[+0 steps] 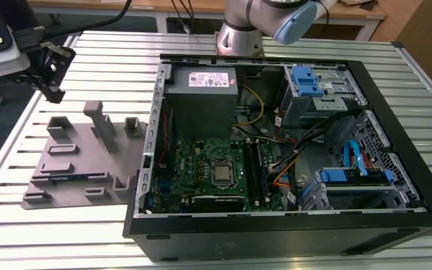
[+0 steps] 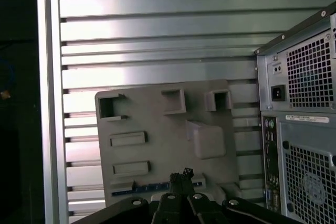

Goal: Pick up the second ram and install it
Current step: 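Reach for the second ram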

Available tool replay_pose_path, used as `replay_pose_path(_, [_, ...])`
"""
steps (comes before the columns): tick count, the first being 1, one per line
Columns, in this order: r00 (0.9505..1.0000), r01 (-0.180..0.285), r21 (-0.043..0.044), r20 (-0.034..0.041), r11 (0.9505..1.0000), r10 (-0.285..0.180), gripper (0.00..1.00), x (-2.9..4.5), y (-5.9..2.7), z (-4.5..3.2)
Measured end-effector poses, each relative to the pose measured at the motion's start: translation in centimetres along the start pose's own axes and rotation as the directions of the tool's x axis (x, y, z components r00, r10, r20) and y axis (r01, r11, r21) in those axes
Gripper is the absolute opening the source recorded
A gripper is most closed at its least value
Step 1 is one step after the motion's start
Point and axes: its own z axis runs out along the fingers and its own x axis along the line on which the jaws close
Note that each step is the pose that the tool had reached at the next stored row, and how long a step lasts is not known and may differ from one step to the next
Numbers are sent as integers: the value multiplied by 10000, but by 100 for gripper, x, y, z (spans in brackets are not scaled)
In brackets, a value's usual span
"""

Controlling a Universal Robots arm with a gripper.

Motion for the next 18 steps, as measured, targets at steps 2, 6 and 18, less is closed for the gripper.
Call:
replay_pose_path(2, [10000,-1,3,-1,10000,1,7,14,-3,32])
replay_pose_path(6, [10000,1,6,-1,10000,-1,7,41,-13,86])
replay_pose_path(18, [10000,0,6,-1,10000,0,7,112,-37,230])
